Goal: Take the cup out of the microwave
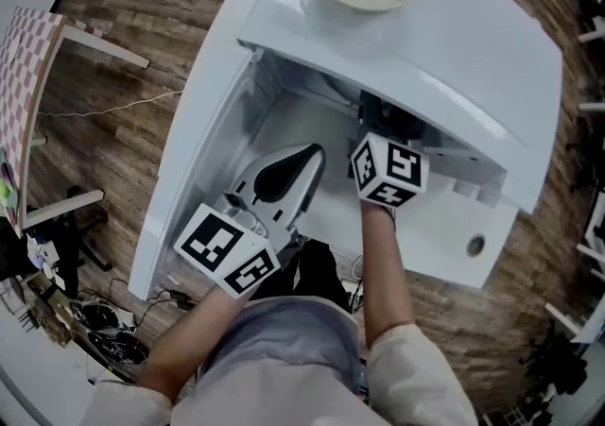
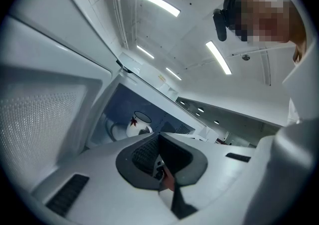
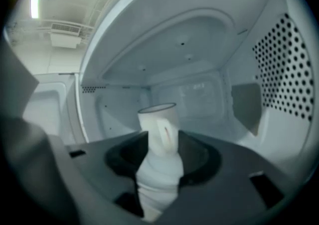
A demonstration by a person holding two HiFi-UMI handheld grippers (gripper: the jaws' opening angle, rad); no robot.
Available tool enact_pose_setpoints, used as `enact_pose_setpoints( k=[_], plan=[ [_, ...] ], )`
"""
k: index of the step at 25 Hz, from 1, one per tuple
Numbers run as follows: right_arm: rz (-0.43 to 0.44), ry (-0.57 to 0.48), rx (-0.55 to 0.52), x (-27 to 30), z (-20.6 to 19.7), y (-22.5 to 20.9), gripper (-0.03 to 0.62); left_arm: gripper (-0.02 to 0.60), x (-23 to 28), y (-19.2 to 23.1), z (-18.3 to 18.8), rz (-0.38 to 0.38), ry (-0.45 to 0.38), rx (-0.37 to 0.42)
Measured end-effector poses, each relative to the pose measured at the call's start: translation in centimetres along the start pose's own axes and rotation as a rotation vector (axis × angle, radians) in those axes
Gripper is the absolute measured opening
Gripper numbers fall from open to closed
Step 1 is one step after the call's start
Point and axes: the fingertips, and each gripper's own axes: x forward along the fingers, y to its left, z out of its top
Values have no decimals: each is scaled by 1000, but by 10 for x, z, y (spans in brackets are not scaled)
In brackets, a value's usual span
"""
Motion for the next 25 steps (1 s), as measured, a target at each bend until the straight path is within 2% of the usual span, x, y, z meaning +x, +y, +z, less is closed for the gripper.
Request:
enact_pose_setpoints(
  k=[11,15,17,25],
  plan=[
    [4,-11,-49,7,-1,3,172,11,0,15,-2,16,7,-19],
    [-2,-8,-65,6,-2,3,145,11,0,14,-1,20,1,-18],
    [-6,-5,-71,7,-2,2,109,11,-2,17,1,29,-7,-16],
    [-18,0,-112,7,-2,4,92,11,-11,24,1,51,-10,-19]
  ],
)
